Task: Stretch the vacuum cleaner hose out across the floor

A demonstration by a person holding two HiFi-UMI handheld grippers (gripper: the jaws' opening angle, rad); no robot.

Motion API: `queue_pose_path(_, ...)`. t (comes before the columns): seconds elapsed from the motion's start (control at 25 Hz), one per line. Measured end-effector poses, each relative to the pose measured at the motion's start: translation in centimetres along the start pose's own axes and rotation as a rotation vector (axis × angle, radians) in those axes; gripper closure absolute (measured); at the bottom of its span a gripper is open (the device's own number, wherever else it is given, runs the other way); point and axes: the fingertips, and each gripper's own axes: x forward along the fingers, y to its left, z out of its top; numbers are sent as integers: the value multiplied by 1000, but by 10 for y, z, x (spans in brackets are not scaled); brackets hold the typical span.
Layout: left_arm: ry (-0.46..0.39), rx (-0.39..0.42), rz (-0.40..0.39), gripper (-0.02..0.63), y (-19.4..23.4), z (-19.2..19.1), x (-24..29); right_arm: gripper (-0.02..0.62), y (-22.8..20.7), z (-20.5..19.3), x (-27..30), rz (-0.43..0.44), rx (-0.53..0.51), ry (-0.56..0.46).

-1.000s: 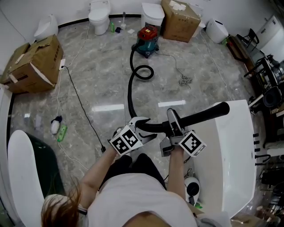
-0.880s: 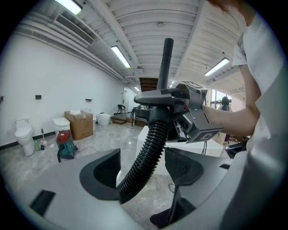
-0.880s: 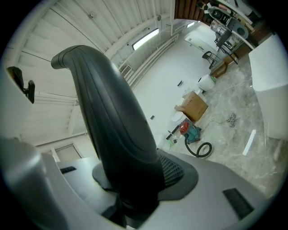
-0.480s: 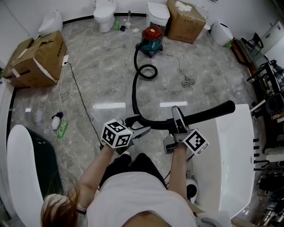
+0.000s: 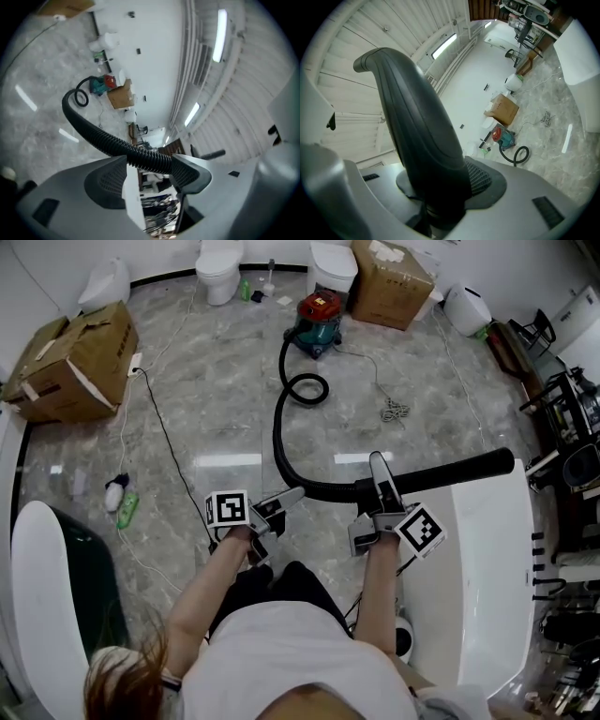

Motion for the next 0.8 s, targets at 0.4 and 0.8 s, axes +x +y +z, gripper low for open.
queue_pose_path(0.4,-143,-309,-127,314,4,3,10,411,0,20,0,-3,-15,-23)
queue_pose_path(0.8,-225,-465,-209,313,6,5,31,411,17,27,-8,47,1,-32)
